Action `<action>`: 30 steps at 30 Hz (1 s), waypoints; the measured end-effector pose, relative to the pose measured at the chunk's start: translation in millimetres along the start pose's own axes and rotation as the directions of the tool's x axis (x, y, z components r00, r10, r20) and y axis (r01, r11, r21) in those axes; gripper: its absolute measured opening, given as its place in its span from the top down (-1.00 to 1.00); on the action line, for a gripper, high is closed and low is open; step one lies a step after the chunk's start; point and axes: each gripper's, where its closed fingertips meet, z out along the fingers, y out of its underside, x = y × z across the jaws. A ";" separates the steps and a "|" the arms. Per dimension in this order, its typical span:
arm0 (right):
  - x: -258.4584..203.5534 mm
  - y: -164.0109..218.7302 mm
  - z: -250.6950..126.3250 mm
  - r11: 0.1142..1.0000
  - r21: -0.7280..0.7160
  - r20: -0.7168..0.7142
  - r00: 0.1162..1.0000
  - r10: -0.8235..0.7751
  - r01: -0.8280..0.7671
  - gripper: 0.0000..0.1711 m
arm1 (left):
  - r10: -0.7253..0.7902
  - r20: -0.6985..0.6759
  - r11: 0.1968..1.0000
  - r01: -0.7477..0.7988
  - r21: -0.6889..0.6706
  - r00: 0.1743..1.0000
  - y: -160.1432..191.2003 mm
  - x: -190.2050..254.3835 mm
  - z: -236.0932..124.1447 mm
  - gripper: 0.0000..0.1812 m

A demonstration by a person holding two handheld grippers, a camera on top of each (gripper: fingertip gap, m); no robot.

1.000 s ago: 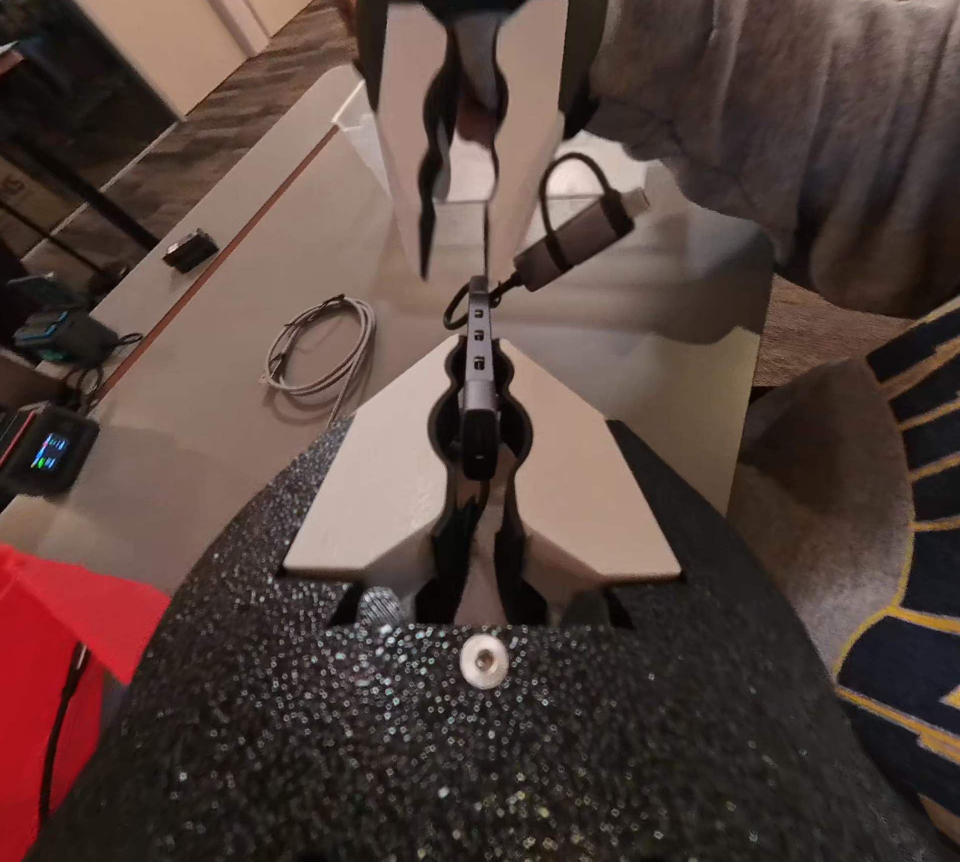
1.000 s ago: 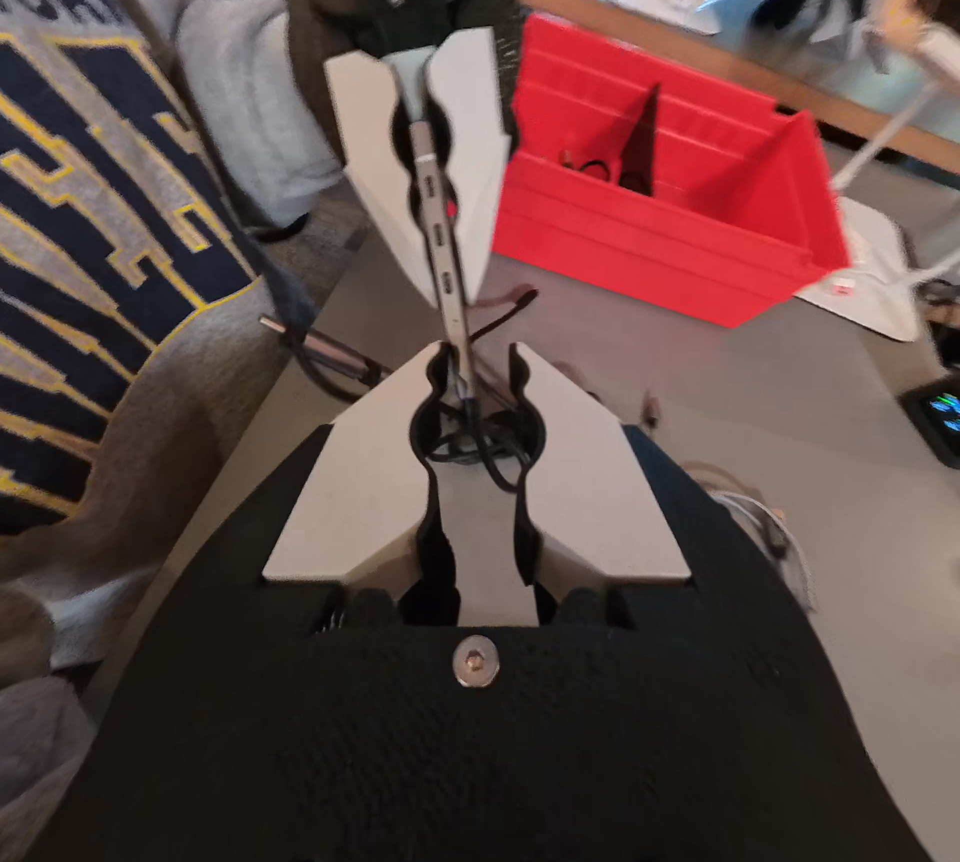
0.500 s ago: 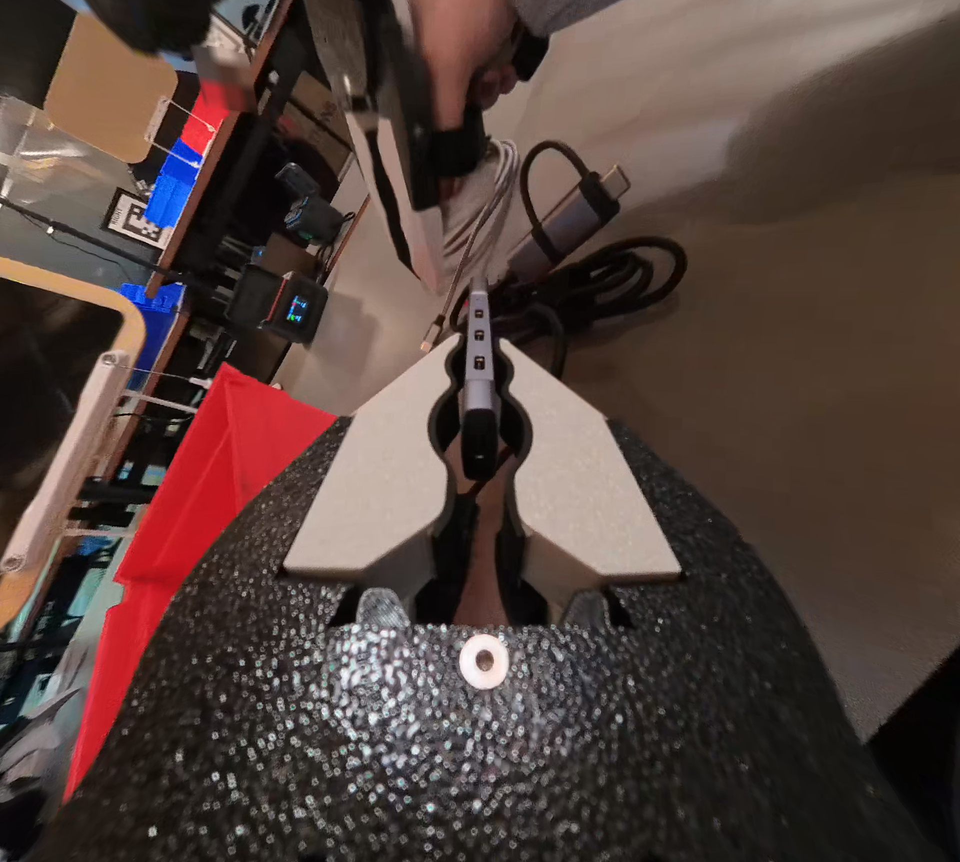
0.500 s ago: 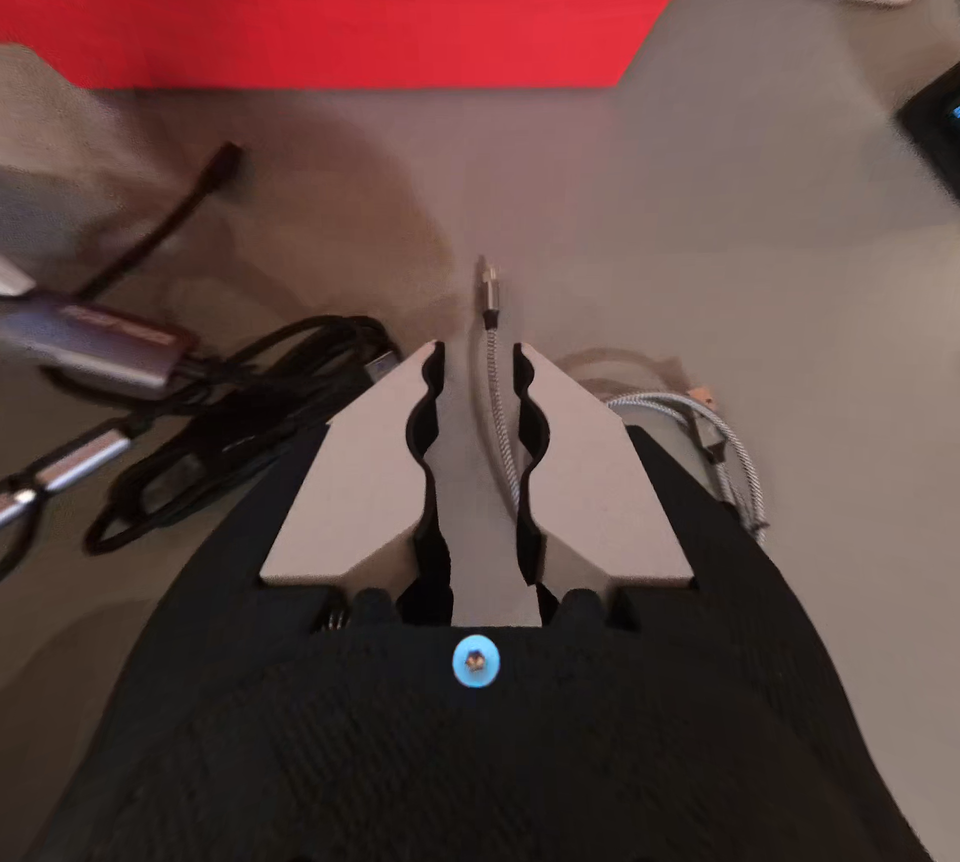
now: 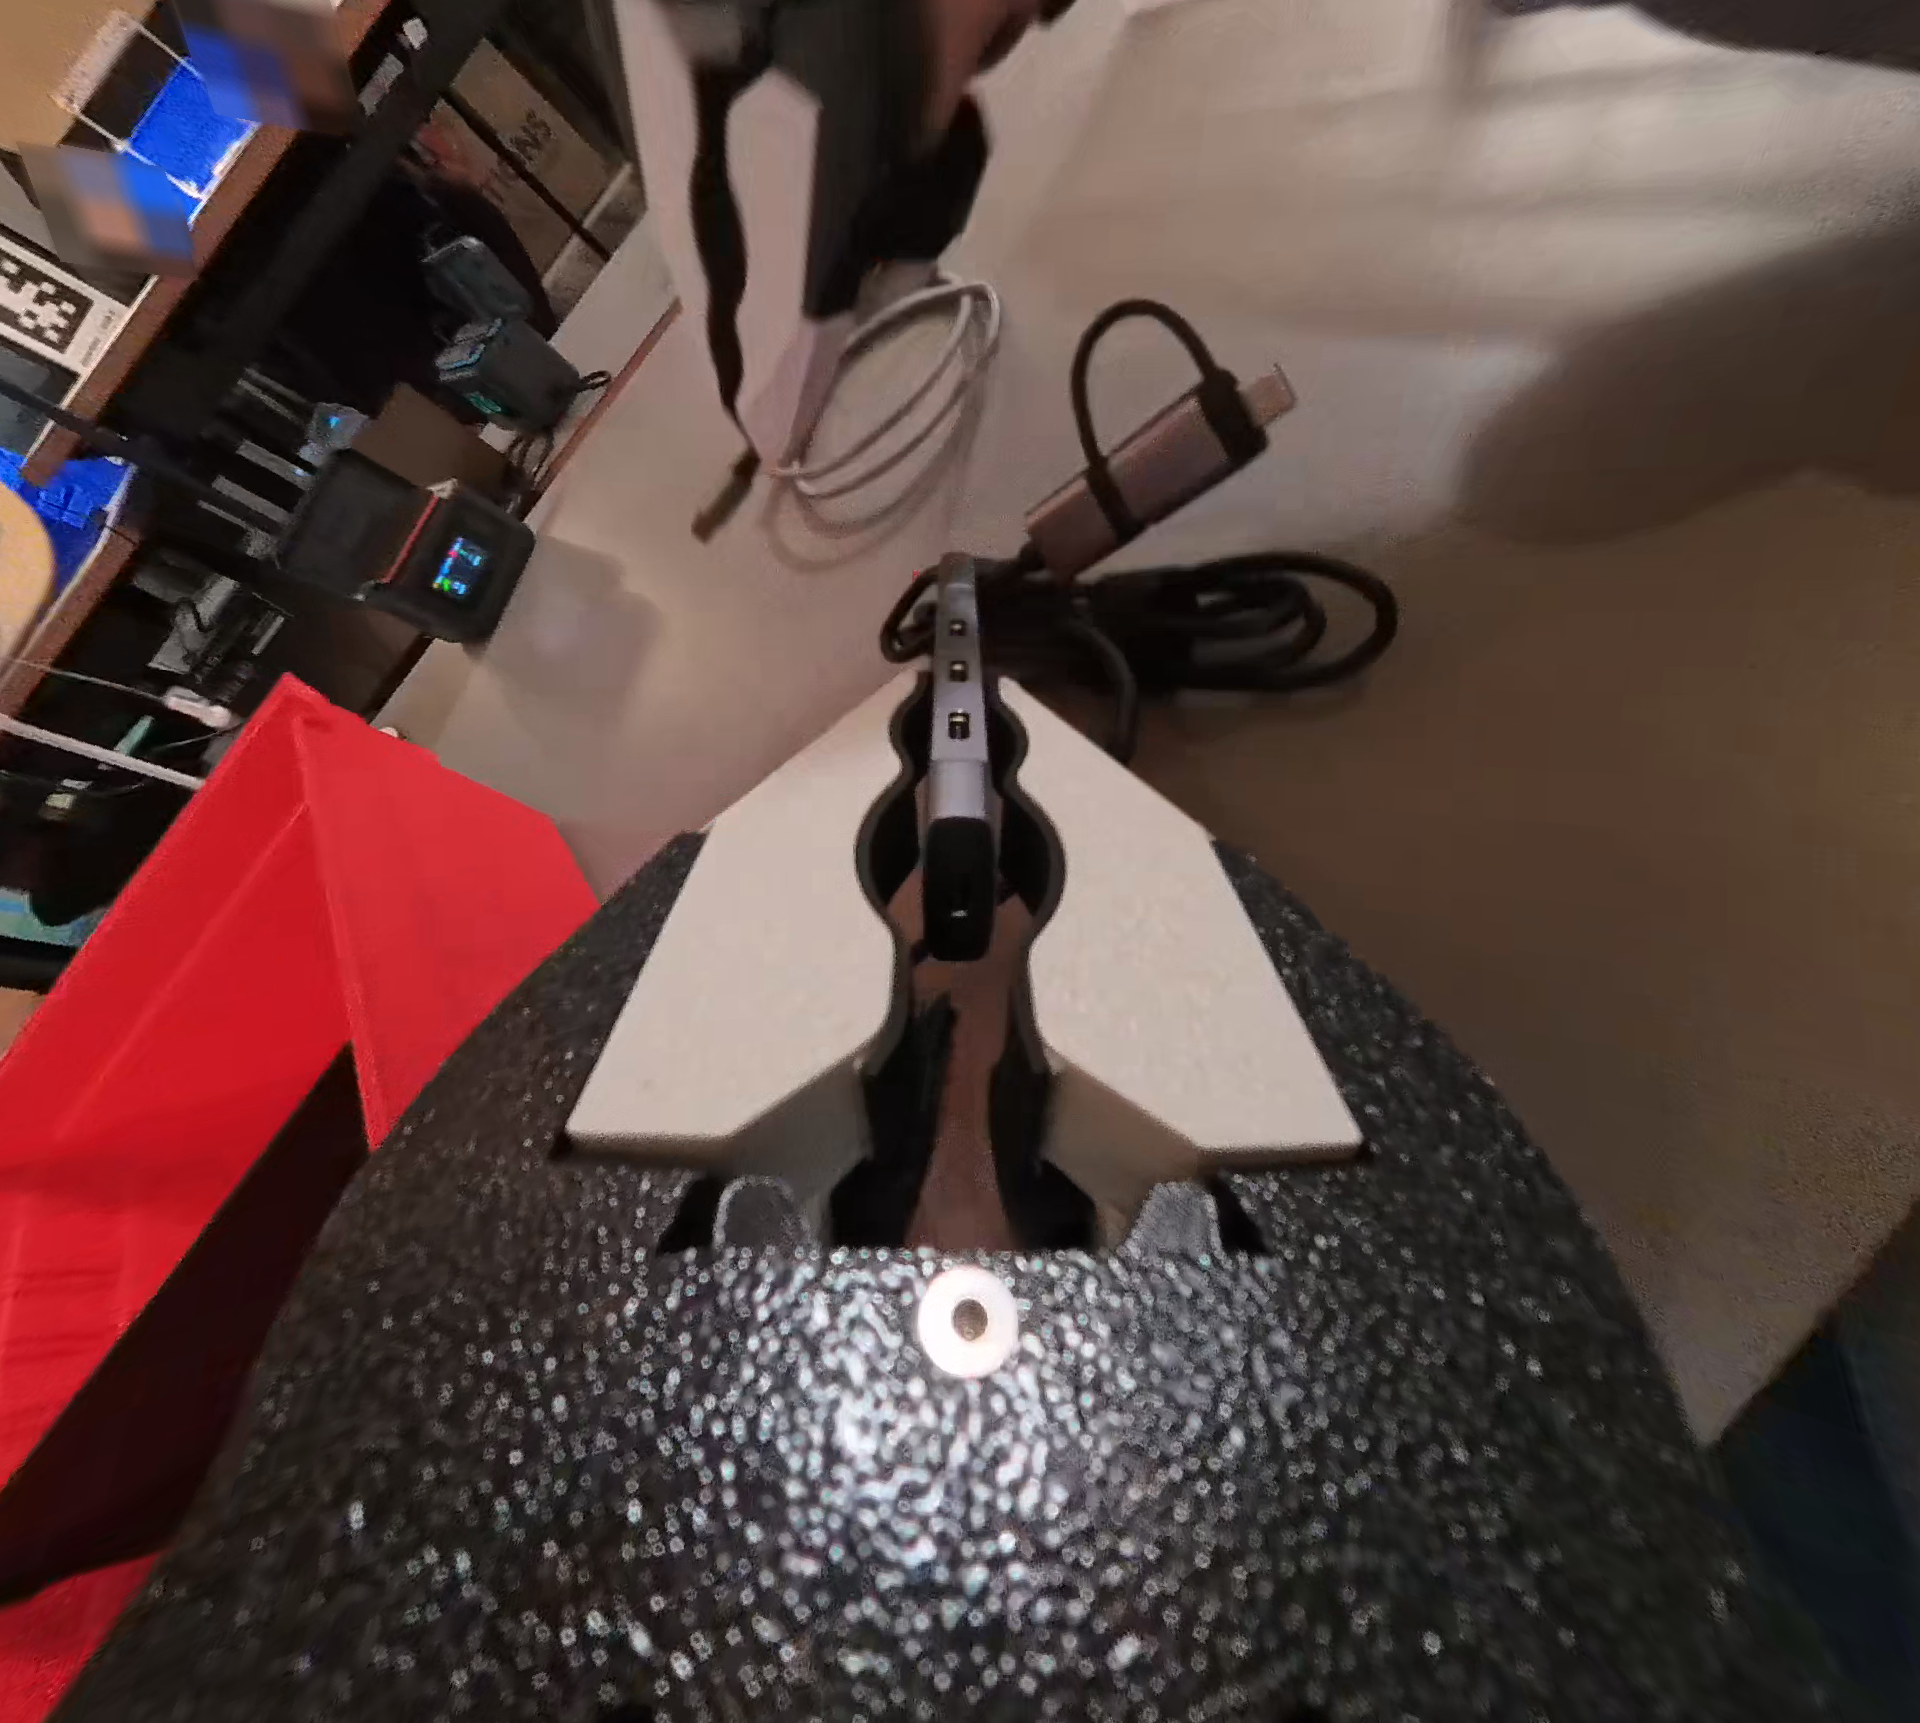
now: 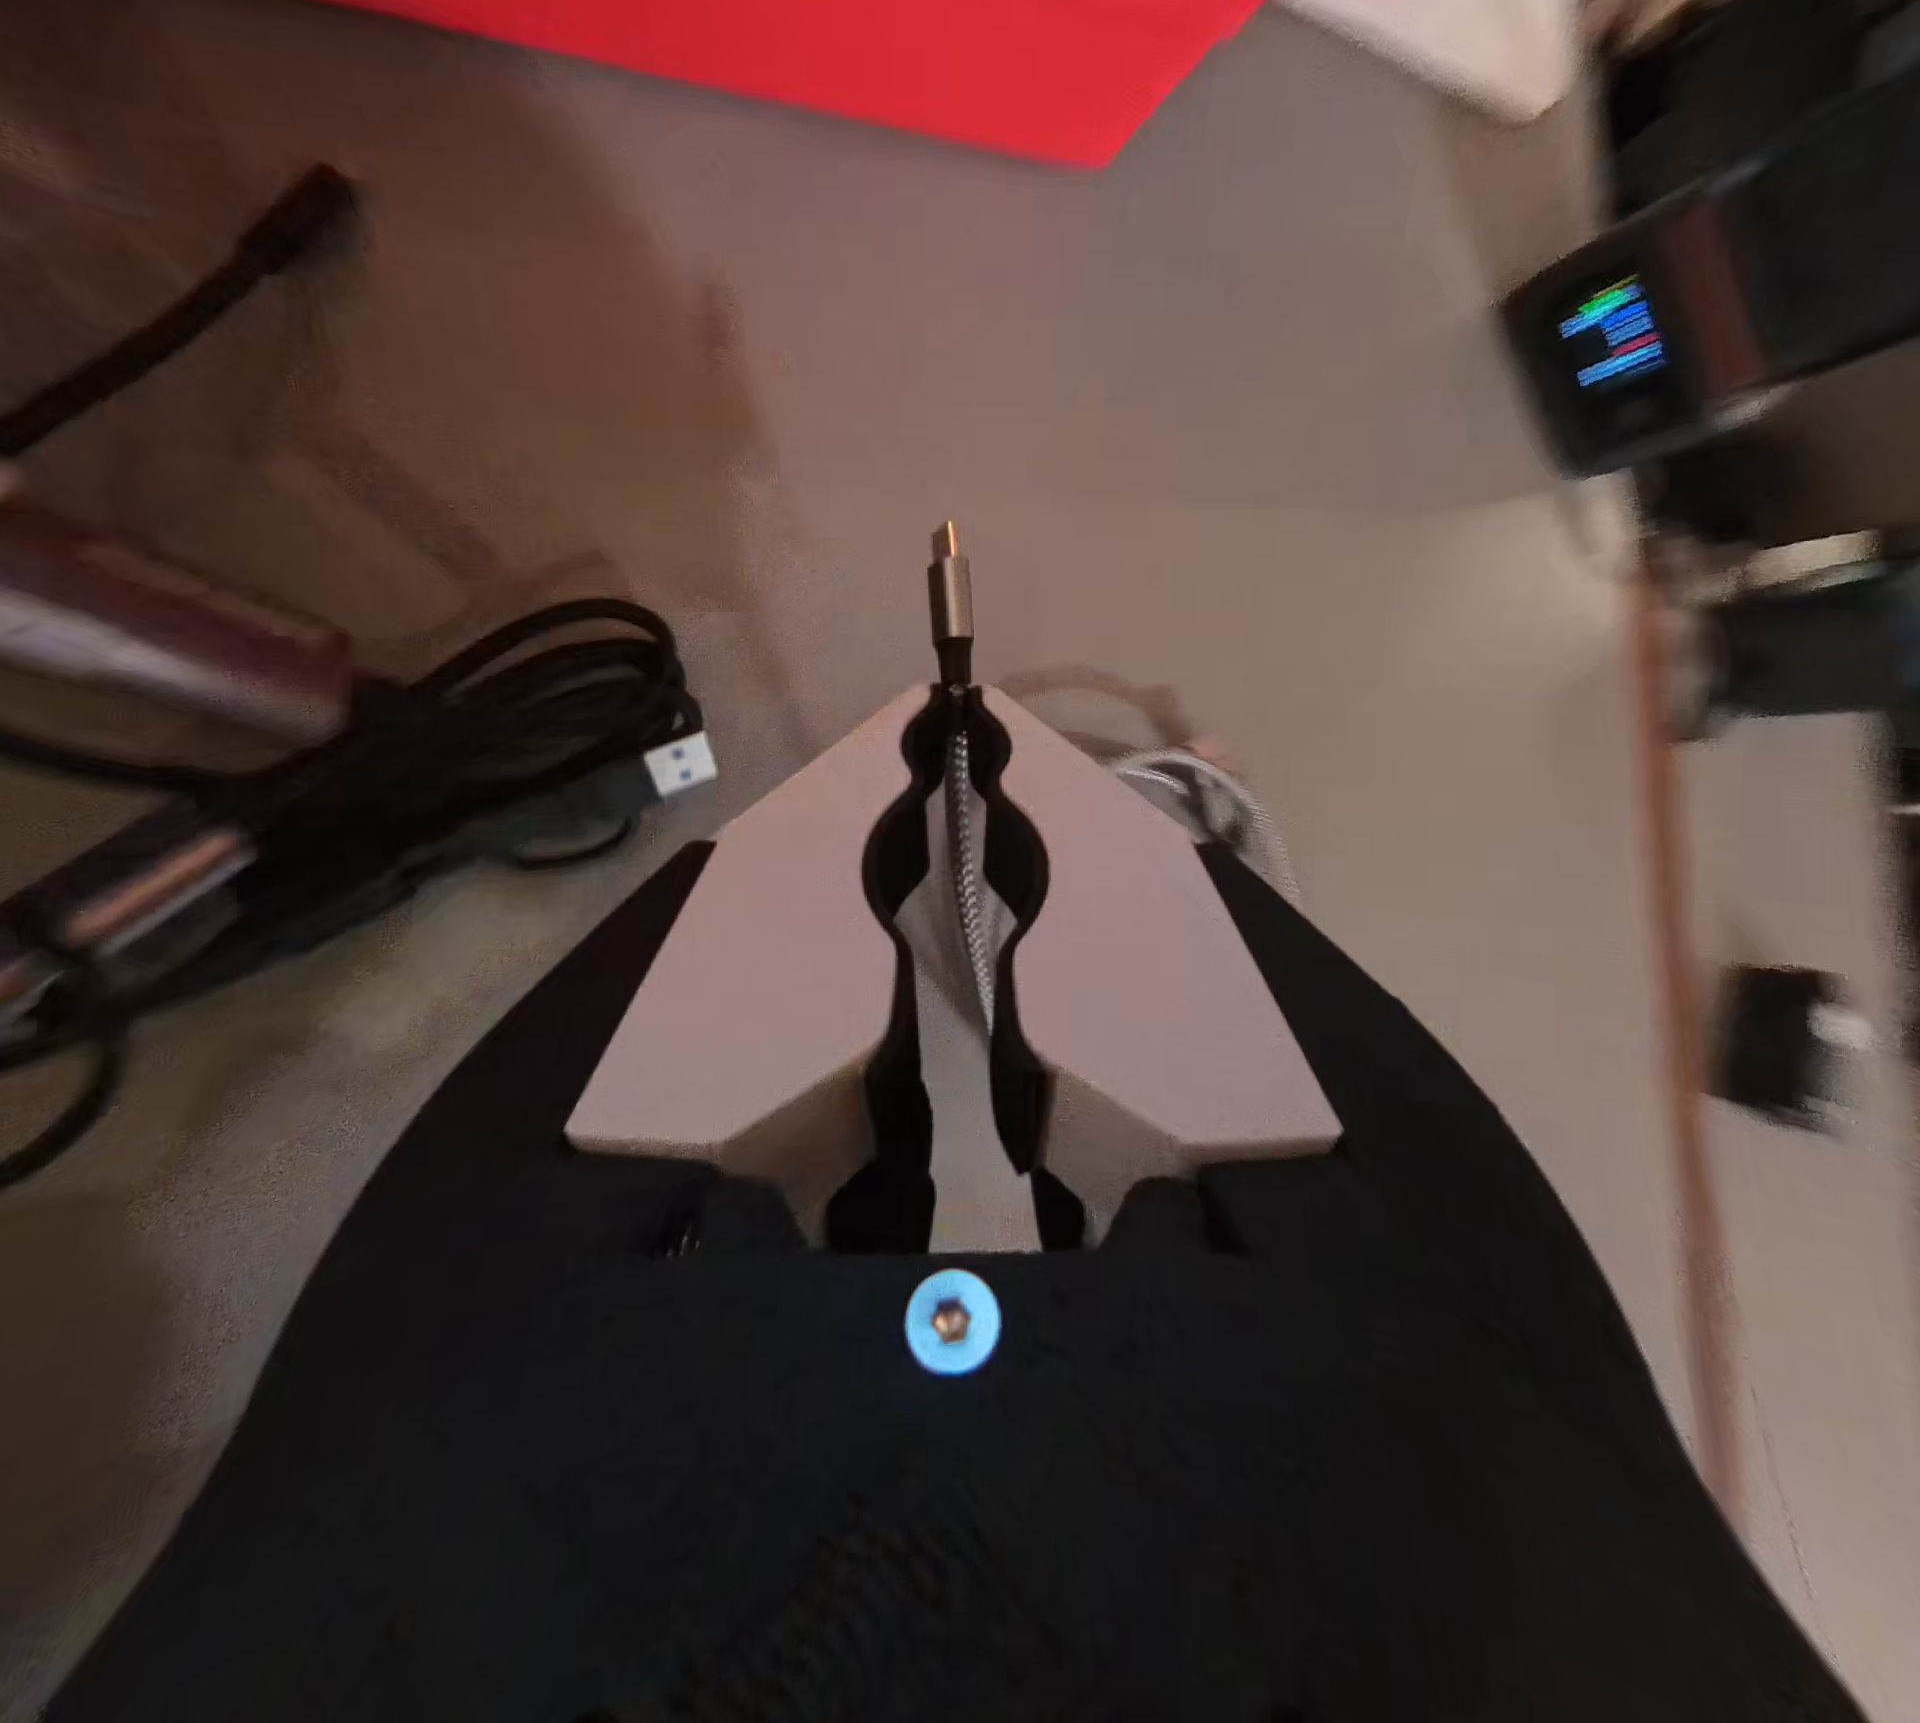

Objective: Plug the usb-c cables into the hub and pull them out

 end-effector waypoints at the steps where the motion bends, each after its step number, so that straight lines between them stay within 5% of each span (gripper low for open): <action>1: 3.1 -4.6 -18.8 0.997 0.013 -0.089 0.994 -0.070 0.071 0.98 | -0.018 0.005 1.000 0.018 0.009 1.000 -3.1 -2.7 1.7 0.93; 5: -13.1 -15.6 -76.0 0.918 -0.091 -0.318 0.862 -0.394 0.386 0.98 | -0.069 0.000 0.997 0.069 0.027 0.998 -10.3 -9.3 12.9 0.93; 11: -48.5 -6.8 -92.1 0.682 -0.355 -0.294 0.616 -0.731 0.640 0.99 | -0.062 0.009 0.998 0.062 0.025 0.998 -10.5 -13.0 27.2 0.93; 16: -56.3 3.2 -82.9 0.608 -0.464 -0.229 0.576 -0.784 0.644 0.98 | 0.040 0.047 0.999 -0.040 -0.006 0.998 -11.9 -6.4 32.4 0.93; 30: -73.0 23.8 -68.0 0.625 -0.457 -0.236 0.591 -0.771 0.632 0.98 | 0.116 -0.001 0.993 -0.116 -0.039 0.993 -11.4 6.8 36.6 0.93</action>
